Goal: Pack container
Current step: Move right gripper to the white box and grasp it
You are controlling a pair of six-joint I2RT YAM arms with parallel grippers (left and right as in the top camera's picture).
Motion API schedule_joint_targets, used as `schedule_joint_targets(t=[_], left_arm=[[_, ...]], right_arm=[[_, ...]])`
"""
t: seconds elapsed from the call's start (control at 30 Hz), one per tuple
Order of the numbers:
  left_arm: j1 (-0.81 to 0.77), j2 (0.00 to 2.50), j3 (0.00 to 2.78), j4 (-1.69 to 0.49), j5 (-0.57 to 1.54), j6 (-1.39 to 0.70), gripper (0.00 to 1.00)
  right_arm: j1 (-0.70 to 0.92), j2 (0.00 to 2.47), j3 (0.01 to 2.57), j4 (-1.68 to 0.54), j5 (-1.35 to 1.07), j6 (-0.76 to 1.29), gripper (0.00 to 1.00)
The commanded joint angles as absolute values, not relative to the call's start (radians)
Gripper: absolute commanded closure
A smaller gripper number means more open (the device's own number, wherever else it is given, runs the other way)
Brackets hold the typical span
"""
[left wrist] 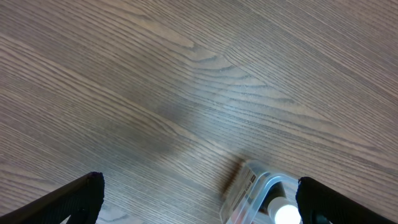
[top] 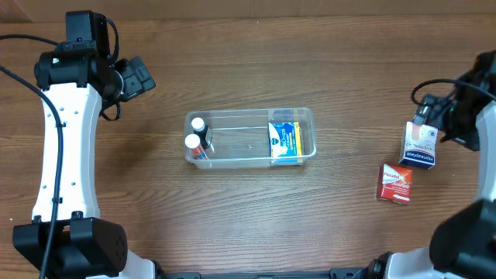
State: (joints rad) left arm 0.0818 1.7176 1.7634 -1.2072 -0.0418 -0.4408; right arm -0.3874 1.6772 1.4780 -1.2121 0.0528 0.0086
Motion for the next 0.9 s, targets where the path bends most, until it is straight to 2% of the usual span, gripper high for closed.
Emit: schedule_joint_targets(t=[0.0,0.33,0.57,0.6,0.67,0.7,0.87], left_arm=[[0.078,1.707,1.787,-1.203,-0.059,-0.422,0.00],[0.078,1.707,1.787,-1.204,-0.059,-0.422,0.00],[0.078,1.707,1.787,-1.204,-0.059,-0.422,0.00],[0.078,1.707,1.787,-1.204,-0.059,-0.422,0.00],[0.078,1.707,1.787,-1.205,-0.059,-0.422,0.00],[0.078,1.707,1.787,-1.204,-0.059,-0.422,0.00],[0.078,1.707,1.787,-1.204,-0.059,-0.422,0.00]], right_arm=[[-0.402,1.764,1.418,-1.161,0.051,-0.140,0.00],[-0.423,1.996,1.408,-1.056,0.077,-0.189,0.00],[-0.429,2.043,1.407,-1.037,0.072,-0.187,0.00],[-0.429,2.043,1.407,-1.036,0.072,-0.187,0.03],[-0.429,2.043,1.407,-1.037,0.072,-0.187,0.14],[-0.429,2.043,1.407,-1.037,0.072,-0.187,0.23],[-0.429,2.043,1.407,-1.036,0.073,-0.184,0.27]])
